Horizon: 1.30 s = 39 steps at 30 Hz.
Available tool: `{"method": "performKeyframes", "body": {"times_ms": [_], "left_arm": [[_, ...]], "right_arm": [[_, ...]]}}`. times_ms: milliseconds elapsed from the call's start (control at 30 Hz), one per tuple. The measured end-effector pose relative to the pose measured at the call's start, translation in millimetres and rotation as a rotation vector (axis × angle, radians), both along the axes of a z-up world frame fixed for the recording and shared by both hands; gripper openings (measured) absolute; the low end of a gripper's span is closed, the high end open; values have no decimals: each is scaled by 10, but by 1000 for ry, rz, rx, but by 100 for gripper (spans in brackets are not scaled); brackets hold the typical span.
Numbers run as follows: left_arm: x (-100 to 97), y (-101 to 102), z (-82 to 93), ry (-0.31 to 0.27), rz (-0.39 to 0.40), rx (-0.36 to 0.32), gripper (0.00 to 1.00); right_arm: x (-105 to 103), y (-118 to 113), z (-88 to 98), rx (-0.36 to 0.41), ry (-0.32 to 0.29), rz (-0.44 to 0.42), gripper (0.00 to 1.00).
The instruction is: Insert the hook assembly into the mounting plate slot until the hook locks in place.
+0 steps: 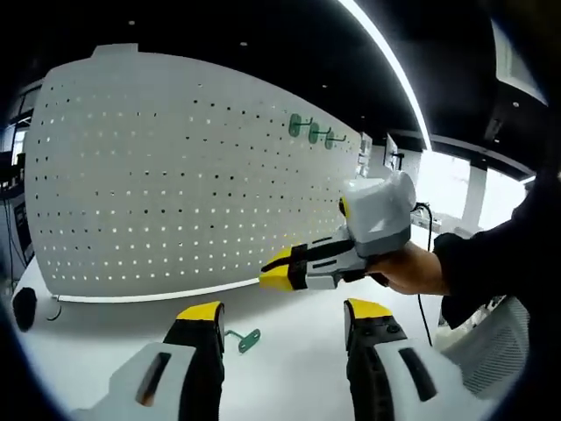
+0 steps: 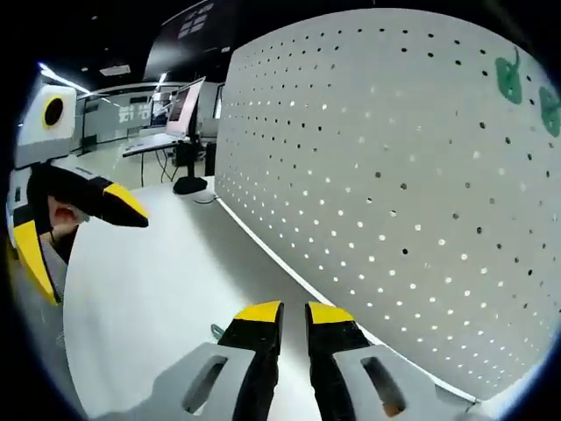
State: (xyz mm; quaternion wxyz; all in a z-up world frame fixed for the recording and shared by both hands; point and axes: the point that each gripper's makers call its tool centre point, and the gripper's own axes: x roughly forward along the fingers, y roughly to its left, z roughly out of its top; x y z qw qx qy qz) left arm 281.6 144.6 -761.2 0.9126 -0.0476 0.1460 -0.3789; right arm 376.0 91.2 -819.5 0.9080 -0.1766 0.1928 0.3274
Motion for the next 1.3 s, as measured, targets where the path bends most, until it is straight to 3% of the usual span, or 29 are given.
{"method": "performKeyframes", "body": {"times_ms": [400,667,833,1300], "left_arm": [[32,18,-69,16,12,16,56],[37,0,-133,31,8,28,56],[22,-28,-173,38,-1,40,56],[19,-24,-176,35,-4,54,55]], "right_arm": [[51,190,-352,-40,86,58,8],[-35,118,-610,-69,154,65,8],[-89,93,-652,-72,172,75,8],[-528,303,-762,-109,217,173,8]]}}
